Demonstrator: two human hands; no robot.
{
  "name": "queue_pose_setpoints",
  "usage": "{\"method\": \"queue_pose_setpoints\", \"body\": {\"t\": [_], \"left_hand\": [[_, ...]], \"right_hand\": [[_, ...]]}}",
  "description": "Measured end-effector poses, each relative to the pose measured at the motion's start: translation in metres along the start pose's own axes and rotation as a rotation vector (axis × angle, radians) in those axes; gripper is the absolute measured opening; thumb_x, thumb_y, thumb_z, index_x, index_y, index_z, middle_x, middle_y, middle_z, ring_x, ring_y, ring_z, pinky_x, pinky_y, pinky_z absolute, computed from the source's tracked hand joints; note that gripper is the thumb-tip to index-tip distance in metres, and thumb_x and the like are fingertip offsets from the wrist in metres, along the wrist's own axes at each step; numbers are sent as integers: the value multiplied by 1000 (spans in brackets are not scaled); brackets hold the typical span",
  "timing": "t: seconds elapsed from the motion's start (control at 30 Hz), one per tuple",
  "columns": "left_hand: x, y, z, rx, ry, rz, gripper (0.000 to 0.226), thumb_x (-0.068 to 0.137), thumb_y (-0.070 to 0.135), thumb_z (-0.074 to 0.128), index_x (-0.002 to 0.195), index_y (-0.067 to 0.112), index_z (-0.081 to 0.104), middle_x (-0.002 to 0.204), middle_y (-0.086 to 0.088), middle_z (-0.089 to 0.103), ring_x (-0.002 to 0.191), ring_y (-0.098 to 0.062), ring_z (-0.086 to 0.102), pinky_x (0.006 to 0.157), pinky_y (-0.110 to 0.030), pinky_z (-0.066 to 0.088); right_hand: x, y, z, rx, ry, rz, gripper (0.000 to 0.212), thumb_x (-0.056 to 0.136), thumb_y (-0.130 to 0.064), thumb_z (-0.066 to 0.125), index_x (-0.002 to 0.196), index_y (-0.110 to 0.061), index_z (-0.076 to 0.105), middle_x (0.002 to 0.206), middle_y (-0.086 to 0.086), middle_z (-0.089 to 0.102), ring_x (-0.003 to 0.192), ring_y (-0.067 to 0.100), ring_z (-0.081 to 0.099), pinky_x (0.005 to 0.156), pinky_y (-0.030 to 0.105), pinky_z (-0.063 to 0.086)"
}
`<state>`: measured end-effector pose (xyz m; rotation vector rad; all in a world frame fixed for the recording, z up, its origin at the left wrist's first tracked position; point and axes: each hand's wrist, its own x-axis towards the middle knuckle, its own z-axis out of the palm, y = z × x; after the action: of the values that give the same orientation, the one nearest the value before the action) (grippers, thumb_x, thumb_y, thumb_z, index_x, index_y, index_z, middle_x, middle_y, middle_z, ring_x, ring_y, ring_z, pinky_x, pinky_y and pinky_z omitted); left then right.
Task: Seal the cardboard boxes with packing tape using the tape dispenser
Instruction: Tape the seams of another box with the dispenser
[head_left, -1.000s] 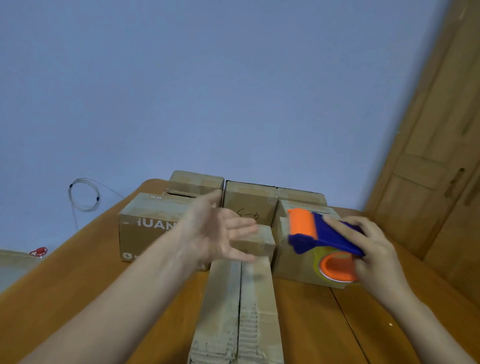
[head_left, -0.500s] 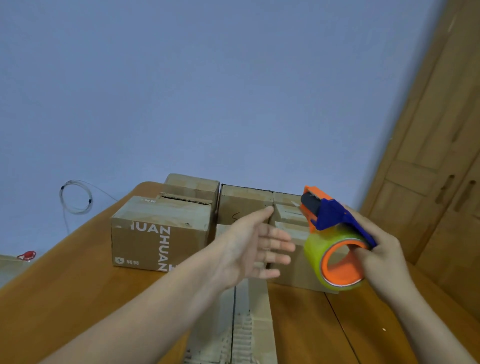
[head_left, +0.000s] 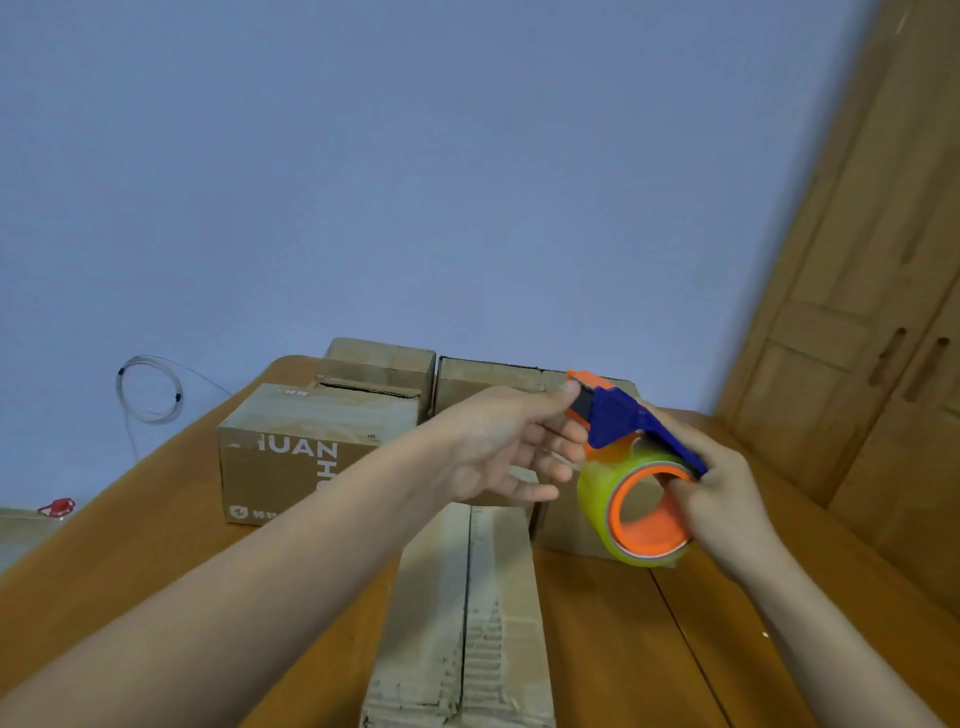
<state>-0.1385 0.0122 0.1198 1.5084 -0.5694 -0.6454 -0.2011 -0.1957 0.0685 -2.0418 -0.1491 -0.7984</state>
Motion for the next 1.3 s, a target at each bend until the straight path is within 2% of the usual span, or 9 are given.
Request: {"method": "queue_pose_setpoints", "body": {"t": [0.17, 0.3, 0.4, 0.57, 0.63, 0.8, 0.93, 1.13, 1.3], "left_hand": [[4, -2, -17, 74, 26, 30, 30, 98, 32, 52, 79, 11, 61, 64, 1, 59, 57, -10, 55, 65, -30, 55], [10, -5, -30, 204, 120, 30, 30, 97, 27, 52, 75, 11, 62, 59, 1, 58, 54, -10, 54, 69, -30, 53], [14, -10, -37, 266, 172, 7, 32, 97, 23, 51, 70, 9, 61, 56, 1, 57, 54, -11, 52, 67, -28, 49], [14, -30, -55, 355, 132, -92, 35, 98, 21, 50, 66, 11, 59, 54, 2, 55, 52, -9, 48, 58, -21, 41], [11, -40, -68, 370, 122, -88, 35, 98, 21, 50, 65, 11, 60, 53, 2, 57, 53, -10, 49, 59, -21, 41], [6, -58, -90, 338, 148, -47, 34, 94, 22, 55, 63, 11, 63, 54, 0, 59, 54, -11, 51, 62, -23, 41], [-6, -68, -113, 323, 206, -23, 34, 94, 23, 53, 64, 11, 59, 52, 1, 55, 49, -9, 48, 55, -19, 40], [-11, -86, -132, 292, 215, 21, 35, 91, 23, 56, 59, 10, 61, 54, -4, 54, 53, -13, 46, 62, -28, 37], [-17, -100, -140, 252, 162, 37, 33, 73, 46, 72, 56, 19, 64, 58, -2, 54, 56, -13, 46, 62, -25, 40]], "right_hand": [[11, 6, -3, -132, -39, -127, 67, 71, 6, 48, 125, -35, 55, 103, -17, 61, 90, -8, 54, 66, 4, 40], [23, 8, -4, -395, -40, -309, 78, 67, 9, 42, 131, -34, 52, 104, -13, 55, 96, 11, 52, 77, 5, 36], [27, 11, 1, -583, -67, -407, 80, 76, 18, 54, 135, -36, 47, 110, 1, 55, 101, 20, 50, 77, 17, 38], [24, 29, 7, -760, -201, -430, 92, 80, 7, 67, 142, -46, 26, 118, 9, 53, 105, 25, 49, 78, 37, 49], [23, 36, 4, -745, -224, -443, 86, 80, 7, 67, 142, -43, 34, 115, 9, 53, 102, 27, 50, 78, 41, 50], [21, 38, 9, -752, -260, -486, 72, 77, 1, 73, 139, -27, 48, 114, 11, 57, 102, 26, 52, 72, 30, 46], [21, 50, -6, -773, -240, -477, 78, 76, 1, 74, 139, -34, 44, 112, 7, 56, 101, 20, 49, 71, 27, 43], [18, 64, -24, -813, -264, -450, 83, 76, 1, 74, 139, -40, 39, 115, 5, 56, 100, 9, 39, 73, 25, 40], [14, 76, -35, -840, -230, -428, 85, 69, 8, 77, 136, -36, 47, 111, 7, 57, 98, 16, 44, 74, 29, 41]]}}
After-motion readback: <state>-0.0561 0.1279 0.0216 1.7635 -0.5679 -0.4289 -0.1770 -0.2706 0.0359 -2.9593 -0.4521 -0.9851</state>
